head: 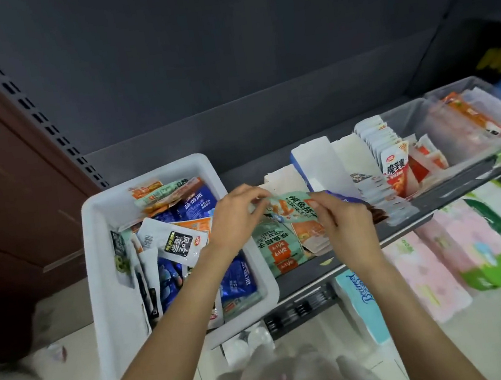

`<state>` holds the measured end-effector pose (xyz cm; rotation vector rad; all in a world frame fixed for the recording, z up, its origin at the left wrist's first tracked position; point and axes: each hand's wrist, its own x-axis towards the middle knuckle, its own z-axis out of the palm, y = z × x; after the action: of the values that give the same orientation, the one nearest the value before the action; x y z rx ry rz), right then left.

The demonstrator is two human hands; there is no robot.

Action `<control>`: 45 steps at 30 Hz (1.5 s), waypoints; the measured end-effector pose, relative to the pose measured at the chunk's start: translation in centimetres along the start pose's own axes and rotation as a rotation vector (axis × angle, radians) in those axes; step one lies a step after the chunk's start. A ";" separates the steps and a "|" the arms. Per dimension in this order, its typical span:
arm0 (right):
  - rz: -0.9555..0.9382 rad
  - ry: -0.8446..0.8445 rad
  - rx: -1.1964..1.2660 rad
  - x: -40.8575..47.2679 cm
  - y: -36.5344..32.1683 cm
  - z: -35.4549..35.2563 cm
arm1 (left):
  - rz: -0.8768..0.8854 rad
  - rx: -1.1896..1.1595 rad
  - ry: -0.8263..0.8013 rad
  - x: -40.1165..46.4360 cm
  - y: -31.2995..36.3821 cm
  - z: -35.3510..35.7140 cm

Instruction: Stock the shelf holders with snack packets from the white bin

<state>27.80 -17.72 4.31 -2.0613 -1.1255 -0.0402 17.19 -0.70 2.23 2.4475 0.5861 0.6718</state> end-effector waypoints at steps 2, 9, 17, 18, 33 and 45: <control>-0.083 -0.029 -0.083 0.0 -0.7 1.2 | -0.021 0.078 -0.030 -0.4 -0.8 -0.1; -0.310 -0.178 -0.382 0.6 -0.5 6.2 | 0.033 0.299 -0.092 -3.4 -2.8 -0.8; -0.279 -0.247 -0.309 0.3 -1.6 6.1 | -0.050 0.117 -0.127 -6.6 -3.5 -2.2; -0.231 -0.270 -0.196 0.6 -2.5 5.9 | -0.092 0.098 -0.070 -7.3 -3.7 -2.9; -0.485 -0.668 -0.573 1.6 -10.5 19.0 | -0.575 0.453 -0.096 -12.5 -11.1 -7.3; 0.066 -0.344 0.220 3.2 -9.8 7.0 | -0.385 -0.427 -0.054 -7.5 -5.4 -9.4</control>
<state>20.42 -7.92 6.59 -1.9491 -1.2025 0.4665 4.57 2.97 3.48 1.8834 0.7763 0.5068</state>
